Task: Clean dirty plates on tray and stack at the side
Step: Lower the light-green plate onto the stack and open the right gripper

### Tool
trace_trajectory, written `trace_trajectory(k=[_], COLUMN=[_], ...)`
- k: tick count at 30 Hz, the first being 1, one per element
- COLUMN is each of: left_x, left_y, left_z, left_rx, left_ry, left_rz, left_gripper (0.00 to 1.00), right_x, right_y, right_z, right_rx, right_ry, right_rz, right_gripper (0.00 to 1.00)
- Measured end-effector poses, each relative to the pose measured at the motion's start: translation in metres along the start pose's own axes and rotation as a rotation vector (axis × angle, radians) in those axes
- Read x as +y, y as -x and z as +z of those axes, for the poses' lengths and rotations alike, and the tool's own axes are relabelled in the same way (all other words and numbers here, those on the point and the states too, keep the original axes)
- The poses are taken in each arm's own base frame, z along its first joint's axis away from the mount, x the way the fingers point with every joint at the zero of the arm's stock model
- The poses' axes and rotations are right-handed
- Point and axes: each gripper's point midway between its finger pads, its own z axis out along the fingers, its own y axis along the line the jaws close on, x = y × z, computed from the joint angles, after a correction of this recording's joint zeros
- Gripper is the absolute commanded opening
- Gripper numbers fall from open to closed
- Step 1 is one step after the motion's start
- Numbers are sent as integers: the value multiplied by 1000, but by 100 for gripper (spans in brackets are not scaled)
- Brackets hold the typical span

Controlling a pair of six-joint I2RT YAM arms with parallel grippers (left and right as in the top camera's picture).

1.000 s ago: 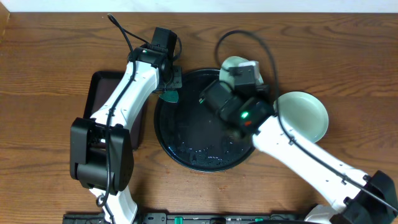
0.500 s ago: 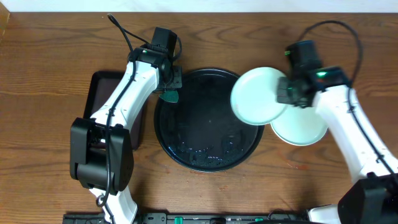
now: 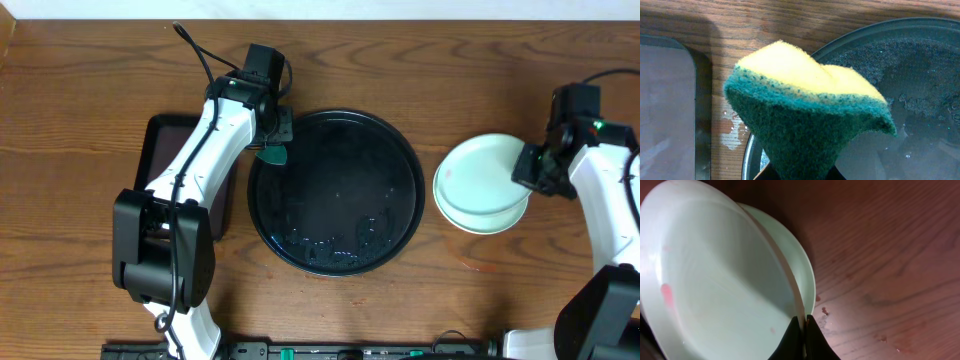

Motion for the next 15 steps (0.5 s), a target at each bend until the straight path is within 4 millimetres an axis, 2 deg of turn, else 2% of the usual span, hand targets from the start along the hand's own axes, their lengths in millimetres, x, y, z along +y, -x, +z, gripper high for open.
trace_trajectory(k=[2, 6, 11, 15], left_x=[0, 0, 2, 7], left_y=[0, 0, -8, -18], left_z=[0, 0, -1, -9], left_rx=[0, 0, 31, 74], left_ry=[0, 0, 10, 21], left_rz=[0, 0, 11, 56], left_gripper=[7, 7, 7, 7], right_x=[-1, -1, 3, 16], right_y=[-6, -13, -16, -18], right_z=[11, 23, 25, 20], right_rx=[8, 13, 22, 43], right_ry=[-4, -7, 16, 90], right_rz=[-1, 1, 1, -38], right_gripper=[7, 38, 47, 51])
